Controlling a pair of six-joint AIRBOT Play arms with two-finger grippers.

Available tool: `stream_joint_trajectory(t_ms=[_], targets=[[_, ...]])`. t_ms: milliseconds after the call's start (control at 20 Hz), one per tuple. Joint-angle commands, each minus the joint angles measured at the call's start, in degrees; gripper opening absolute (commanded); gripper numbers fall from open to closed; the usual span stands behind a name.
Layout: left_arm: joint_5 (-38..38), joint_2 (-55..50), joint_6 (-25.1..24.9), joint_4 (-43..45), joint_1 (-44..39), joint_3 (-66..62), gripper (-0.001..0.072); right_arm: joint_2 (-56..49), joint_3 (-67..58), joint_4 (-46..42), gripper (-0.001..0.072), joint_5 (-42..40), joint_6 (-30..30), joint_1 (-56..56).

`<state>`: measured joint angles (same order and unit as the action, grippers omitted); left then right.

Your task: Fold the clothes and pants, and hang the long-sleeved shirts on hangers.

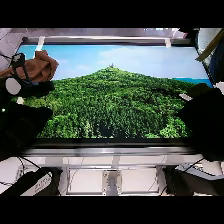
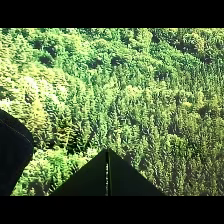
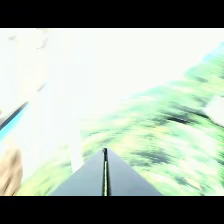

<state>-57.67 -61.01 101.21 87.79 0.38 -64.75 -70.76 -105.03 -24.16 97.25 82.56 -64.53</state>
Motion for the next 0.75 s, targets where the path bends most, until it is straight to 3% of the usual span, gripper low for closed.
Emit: stream_joint_trajectory(t_ms=[0, 250, 350, 700], targets=[[0.00, -0.04, 0.00, 0.00, -0.02, 0.00, 0.0014, 2.19, -0.70, 4.35, 0.0005, -1.70, -2.84, 16.39], [0.00, -0.04, 0.00, 0.00, -0.02, 0.00, 0.0014, 2.19, -0.63, -23.80, 0.0005, -0.35, -2.84, 43.47], [0.00, -0.04, 0.00, 0.00, -0.02, 0.00, 0.0014, 2.01, -0.63, -30.75, 0.0005, -0.37, -2.84, 51.43], [0.00, -0.04, 0.00, 0.00, -0.02, 0.00, 0.0014, 1.55, -0.46, -32.00, 0.0005, 0.35, -2.71, 62.62]])
